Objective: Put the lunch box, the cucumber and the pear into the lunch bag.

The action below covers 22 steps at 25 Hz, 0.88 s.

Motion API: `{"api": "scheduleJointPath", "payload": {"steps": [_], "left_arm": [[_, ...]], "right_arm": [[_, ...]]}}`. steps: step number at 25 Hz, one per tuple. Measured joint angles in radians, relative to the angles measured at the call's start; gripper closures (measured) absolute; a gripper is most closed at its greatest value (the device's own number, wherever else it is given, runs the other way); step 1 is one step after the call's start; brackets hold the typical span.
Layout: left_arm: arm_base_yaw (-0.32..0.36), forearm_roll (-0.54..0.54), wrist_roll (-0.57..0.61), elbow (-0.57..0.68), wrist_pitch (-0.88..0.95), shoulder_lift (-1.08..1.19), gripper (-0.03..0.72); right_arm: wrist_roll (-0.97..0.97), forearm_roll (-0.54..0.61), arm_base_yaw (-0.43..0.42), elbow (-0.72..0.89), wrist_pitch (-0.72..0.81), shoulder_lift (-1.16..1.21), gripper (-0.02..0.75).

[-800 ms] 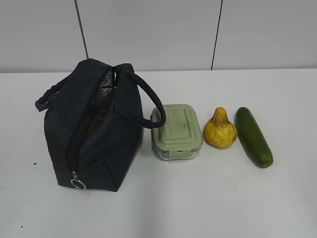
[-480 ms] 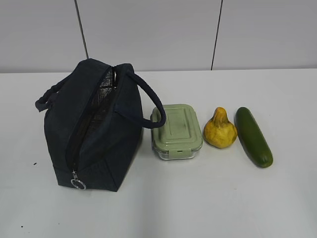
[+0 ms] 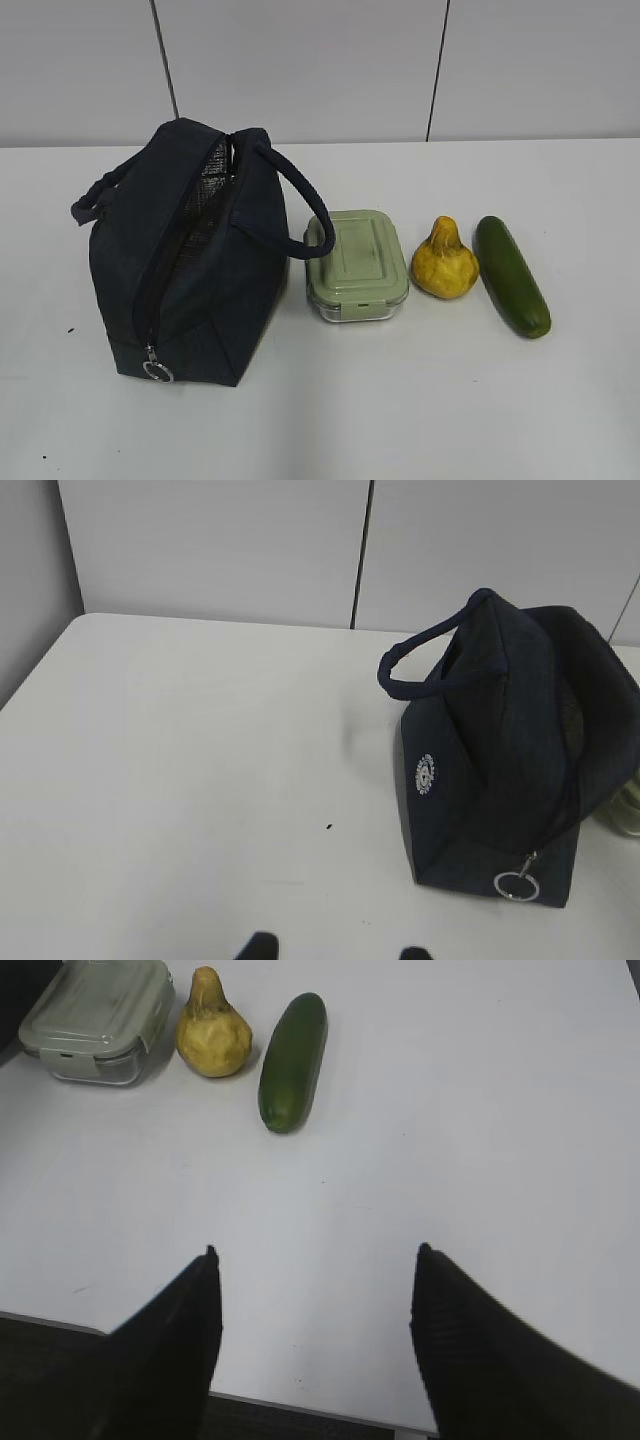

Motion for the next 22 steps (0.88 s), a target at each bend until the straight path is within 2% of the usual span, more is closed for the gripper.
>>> {"api": "scheduleJointPath", "payload": {"steps": [15,18,22], "left_arm": [[-0.002,-0.122,0.000,0.000,-0.027,0.007,0.450],[-0.002,-0.164,0.000,-0.005,-0.062,0.086,0.450],[-0.005,-0.286,0.046,-0.006,-0.187,0.298,0.450]], "right_arm": [[0.000,0.043,0.000,0.000,0.000,0.000,0.268],[-0.004,0.052,0.000,-0.002,-0.009,0.002,0.268],[-0.005,0.077,0.000,-0.020,-0.073,0.125,0.268]]}}
